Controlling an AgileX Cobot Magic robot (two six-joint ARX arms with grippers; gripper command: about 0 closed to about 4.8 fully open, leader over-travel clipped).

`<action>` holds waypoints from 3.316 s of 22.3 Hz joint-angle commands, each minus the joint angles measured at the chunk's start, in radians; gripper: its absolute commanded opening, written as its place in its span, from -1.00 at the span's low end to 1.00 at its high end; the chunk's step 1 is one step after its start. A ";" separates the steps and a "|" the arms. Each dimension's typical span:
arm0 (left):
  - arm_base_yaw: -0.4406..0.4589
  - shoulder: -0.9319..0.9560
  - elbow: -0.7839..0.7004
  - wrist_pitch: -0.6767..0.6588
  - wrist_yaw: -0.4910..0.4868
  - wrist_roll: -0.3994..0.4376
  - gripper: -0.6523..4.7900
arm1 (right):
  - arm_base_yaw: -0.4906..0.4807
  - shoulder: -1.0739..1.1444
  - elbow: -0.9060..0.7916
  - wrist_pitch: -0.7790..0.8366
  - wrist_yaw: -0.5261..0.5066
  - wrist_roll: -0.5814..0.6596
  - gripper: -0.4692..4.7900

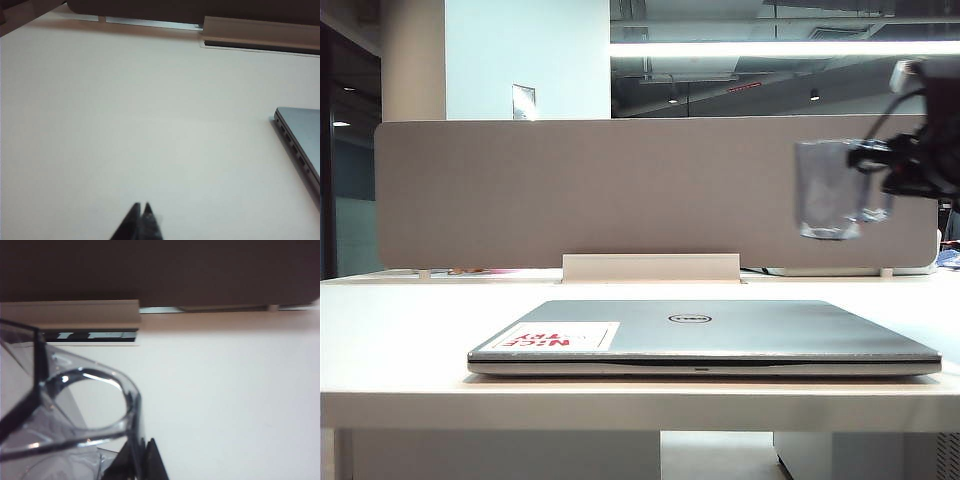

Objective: Pick up the water cup and place it on the side of the laptop away from you.

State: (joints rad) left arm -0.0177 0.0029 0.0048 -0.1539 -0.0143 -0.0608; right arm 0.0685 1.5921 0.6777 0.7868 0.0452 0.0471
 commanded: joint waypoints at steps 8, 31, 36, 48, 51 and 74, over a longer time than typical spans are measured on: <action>-0.001 0.001 0.003 0.005 0.000 0.000 -0.78 | 0.031 0.111 0.289 -0.157 -0.143 0.005 -0.83; -0.002 0.001 0.003 0.005 0.000 0.000 -0.78 | 0.130 0.504 0.700 -0.264 -0.204 -0.037 -0.83; -0.002 0.001 0.003 0.006 -0.004 0.001 -0.78 | 0.143 0.529 0.709 -0.280 -0.204 -0.044 -0.83; -0.001 0.001 0.003 0.005 -0.011 0.000 -0.78 | 0.143 0.583 0.774 -0.264 -0.208 -0.090 -0.83; -0.001 0.001 0.003 0.005 -0.010 0.000 -0.78 | 0.143 0.592 0.800 -0.282 -0.209 -0.128 -0.83; -0.001 0.001 0.003 0.004 -0.011 0.001 -0.78 | 0.142 0.743 0.899 -0.286 -0.337 -0.202 -0.83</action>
State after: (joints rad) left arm -0.0181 0.0029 0.0048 -0.1543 -0.0261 -0.0608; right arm 0.2089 2.3352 1.5703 0.4801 -0.2836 -0.1539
